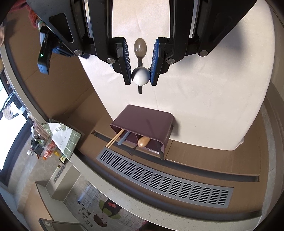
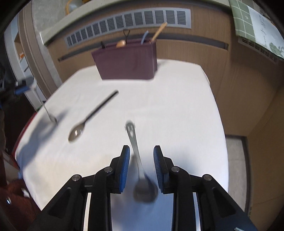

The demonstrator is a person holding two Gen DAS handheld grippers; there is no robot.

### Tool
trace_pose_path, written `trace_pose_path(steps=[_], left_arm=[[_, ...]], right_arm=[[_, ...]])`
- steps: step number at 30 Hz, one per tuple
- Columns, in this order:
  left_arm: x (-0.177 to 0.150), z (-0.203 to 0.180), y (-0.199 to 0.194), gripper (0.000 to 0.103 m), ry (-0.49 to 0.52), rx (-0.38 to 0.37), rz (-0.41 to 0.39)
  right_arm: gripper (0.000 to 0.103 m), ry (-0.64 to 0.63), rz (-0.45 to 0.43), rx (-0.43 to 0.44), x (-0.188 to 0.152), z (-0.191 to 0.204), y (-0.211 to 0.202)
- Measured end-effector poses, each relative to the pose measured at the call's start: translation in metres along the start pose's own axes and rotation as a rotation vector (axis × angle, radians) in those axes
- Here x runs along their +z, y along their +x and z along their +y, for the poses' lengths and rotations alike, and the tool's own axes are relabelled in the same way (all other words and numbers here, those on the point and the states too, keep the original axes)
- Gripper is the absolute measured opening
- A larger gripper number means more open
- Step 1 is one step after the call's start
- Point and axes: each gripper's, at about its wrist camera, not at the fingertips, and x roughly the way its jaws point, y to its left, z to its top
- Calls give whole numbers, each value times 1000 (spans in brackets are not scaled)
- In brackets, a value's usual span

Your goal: Organize utensils

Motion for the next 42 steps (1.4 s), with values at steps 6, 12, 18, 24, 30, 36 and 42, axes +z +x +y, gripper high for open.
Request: trace_pose_path(steps=[6, 12, 18, 24, 30, 36, 42], left_arm=[[0, 1, 2, 22, -6, 2, 6], [-4, -7, 9, 22, 19, -4, 29], [-2, -6, 2, 22, 17, 6, 14], [-3, -5, 4, 22, 13, 9, 21], [0, -9, 4, 22, 28, 5, 19], [16, -12, 0, 22, 19, -39, 8], [59, -35, -7, 22, 49, -117, -31]], right_arm=[[27, 3, 34, -4, -42, 1, -23], [29, -13, 30, -26, -53, 4, -14], [29, -57, 4, -52, -40, 5, -5], [25, -98, -73, -93, -21, 15, -16], [25, -158, -233, -94, 32, 33, -46], [25, -208, -299, -58, 74, 53, -52], [25, -236, -343, -23, 112, 64, -65]])
